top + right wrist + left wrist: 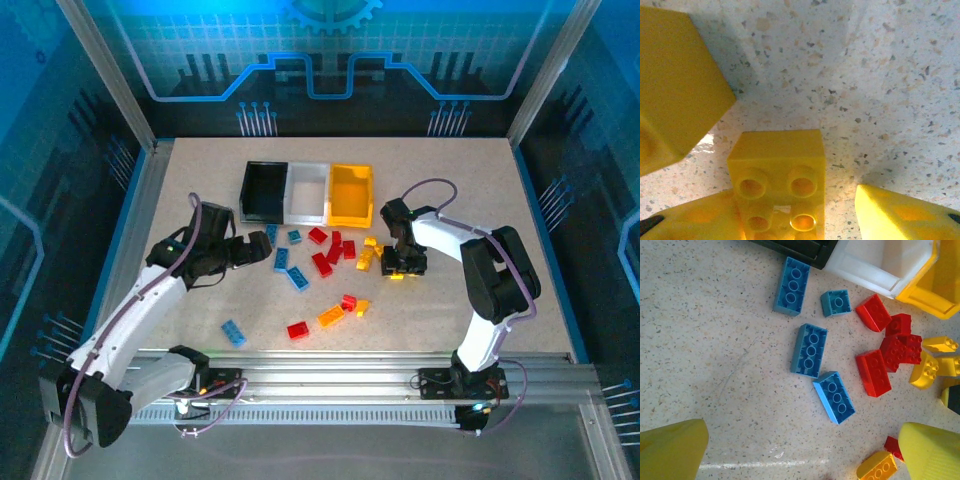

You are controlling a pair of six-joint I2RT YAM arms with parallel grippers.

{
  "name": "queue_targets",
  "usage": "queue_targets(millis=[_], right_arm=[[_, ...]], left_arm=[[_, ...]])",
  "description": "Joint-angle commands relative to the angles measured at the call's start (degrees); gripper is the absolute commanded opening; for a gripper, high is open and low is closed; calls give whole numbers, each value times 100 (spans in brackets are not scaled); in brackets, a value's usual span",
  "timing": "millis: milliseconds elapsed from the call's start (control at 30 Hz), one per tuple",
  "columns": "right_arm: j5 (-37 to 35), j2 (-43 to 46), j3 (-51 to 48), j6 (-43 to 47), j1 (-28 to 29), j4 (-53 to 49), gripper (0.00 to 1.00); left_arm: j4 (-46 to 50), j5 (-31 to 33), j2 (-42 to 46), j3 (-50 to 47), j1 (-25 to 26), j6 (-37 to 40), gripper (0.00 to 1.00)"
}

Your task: Sort the legos into containers by color

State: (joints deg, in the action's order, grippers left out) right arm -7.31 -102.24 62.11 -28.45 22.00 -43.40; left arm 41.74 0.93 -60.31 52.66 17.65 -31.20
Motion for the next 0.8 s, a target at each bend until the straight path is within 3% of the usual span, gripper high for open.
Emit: queue_targets(millis=[0,233,533,767], right_arm=[[-51,12,82,-3,-38,-15,55],[-77,1,191,22,-7,-84,38],[-60,780,82,61,-198,-468,29],[948,1479,584,63,-714,-553,28]], left_arm=[[63,-122,125,-103,34,-44,99],[35,-144,216,-251,36,-112,99],[-74,-188,151,-296,31,-165,99],[-279,-386,-186,-144,29,-235,99]])
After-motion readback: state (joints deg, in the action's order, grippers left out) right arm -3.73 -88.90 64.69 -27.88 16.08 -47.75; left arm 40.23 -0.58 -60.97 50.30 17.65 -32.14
